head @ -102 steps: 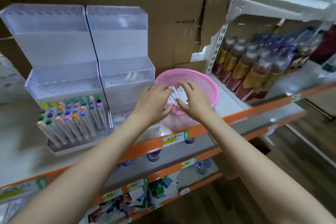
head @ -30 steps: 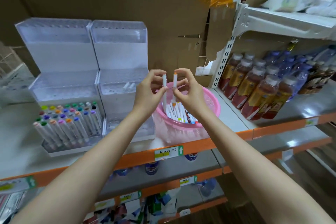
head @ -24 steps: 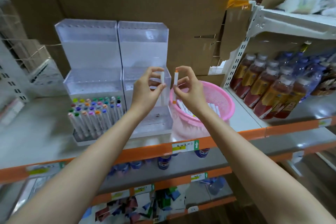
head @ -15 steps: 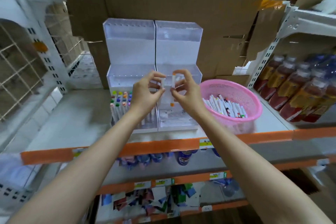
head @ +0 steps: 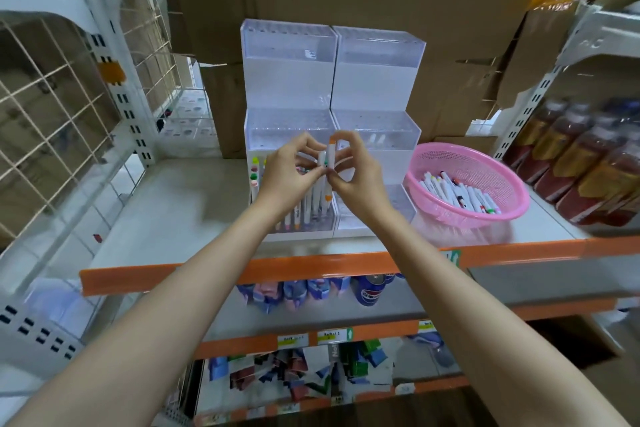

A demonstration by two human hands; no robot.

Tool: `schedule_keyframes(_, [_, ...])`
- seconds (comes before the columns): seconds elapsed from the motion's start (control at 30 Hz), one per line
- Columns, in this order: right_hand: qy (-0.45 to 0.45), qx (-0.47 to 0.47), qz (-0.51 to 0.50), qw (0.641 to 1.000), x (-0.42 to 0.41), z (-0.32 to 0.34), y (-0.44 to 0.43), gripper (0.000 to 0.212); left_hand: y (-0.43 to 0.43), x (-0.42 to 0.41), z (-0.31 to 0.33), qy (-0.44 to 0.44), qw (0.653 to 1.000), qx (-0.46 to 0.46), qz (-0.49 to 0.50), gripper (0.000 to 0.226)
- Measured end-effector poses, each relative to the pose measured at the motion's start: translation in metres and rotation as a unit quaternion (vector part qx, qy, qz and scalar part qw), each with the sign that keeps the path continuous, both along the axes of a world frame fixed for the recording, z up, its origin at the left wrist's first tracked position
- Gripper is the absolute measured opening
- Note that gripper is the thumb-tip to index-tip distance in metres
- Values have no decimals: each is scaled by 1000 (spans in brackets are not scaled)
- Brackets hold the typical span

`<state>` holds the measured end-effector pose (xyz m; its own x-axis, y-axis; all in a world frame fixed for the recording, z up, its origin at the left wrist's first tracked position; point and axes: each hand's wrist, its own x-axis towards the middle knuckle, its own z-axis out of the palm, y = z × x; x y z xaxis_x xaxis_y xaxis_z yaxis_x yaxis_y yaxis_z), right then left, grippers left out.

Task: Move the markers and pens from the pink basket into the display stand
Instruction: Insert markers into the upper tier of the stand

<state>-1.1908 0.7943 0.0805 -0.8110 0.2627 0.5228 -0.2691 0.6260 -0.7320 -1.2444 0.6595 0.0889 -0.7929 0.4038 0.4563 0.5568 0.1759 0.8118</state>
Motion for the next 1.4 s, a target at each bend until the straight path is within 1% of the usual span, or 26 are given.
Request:
schedule_keyframes(0.2, [18,-3,-19,1000,0,-7,1,45,0,-2,-1,16,1000,-17,-5,24])
schedule_keyframes(0.37, [22,-9,-25,999,1,-12,2,44,-1,-3,-3,43,998,-49,-19,23])
schedule_keyframes(0.57, [28,-18,-18,999,1,-14,1,43,0,-7,-3,110,991,-75,2,17])
schedule_keyframes(0.83, [29,-7,-22,999,2,-14,1,41,-2,-7,1,140,986,-86,8,10])
schedule_keyframes(1.03, [35,1,-26,999,3,-17,4,43,-2,-4,-9,174,976,-133,9,13])
schedule_keyframes(1.4, [38,3,-22,999,5,-20,2,41,-3,-2,-18,231,959,-164,17,11])
